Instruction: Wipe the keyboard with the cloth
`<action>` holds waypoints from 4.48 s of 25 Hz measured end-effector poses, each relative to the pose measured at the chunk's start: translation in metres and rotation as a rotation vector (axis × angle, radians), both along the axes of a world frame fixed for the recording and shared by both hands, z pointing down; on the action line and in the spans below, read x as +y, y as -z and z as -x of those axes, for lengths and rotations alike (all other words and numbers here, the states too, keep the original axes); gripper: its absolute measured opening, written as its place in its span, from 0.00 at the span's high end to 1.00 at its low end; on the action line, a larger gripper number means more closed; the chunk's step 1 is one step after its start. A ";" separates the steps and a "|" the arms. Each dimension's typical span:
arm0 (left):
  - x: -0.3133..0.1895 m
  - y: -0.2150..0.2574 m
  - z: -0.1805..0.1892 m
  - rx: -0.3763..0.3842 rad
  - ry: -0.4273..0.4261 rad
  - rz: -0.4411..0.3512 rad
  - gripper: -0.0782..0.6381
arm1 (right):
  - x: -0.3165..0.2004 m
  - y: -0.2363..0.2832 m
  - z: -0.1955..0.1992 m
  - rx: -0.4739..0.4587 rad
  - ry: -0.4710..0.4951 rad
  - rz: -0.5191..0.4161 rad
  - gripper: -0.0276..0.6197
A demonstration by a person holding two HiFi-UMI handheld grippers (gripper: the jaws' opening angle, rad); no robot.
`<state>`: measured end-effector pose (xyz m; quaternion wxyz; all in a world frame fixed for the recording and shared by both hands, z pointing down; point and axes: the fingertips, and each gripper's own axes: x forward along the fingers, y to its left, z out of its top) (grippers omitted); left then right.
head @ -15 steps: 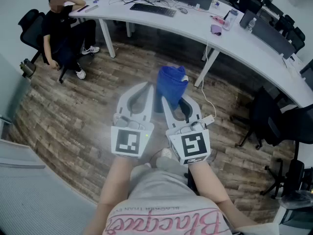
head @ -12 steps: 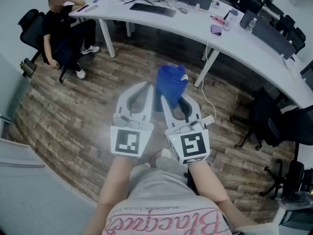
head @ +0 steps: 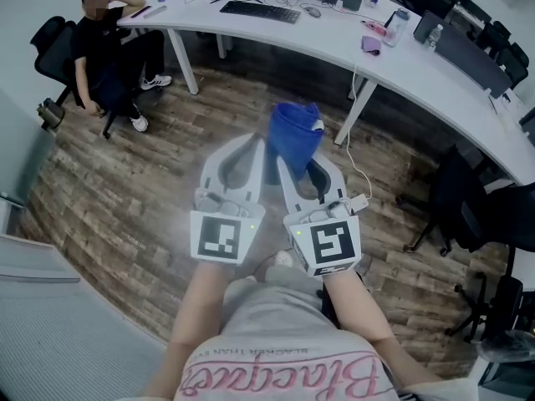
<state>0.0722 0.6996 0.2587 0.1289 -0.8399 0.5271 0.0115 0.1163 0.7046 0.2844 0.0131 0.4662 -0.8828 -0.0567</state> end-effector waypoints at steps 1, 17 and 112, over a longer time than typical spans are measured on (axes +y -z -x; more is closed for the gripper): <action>-0.004 -0.001 -0.005 -0.002 0.004 0.005 0.88 | -0.004 -0.001 -0.005 -0.002 0.005 0.001 0.82; -0.075 -0.006 -0.039 -0.010 0.098 0.017 0.88 | -0.074 -0.003 -0.044 -0.024 0.127 0.020 0.82; -0.860 -0.029 0.122 -0.048 0.004 0.098 0.88 | -0.850 -0.028 0.112 0.032 0.049 0.111 0.82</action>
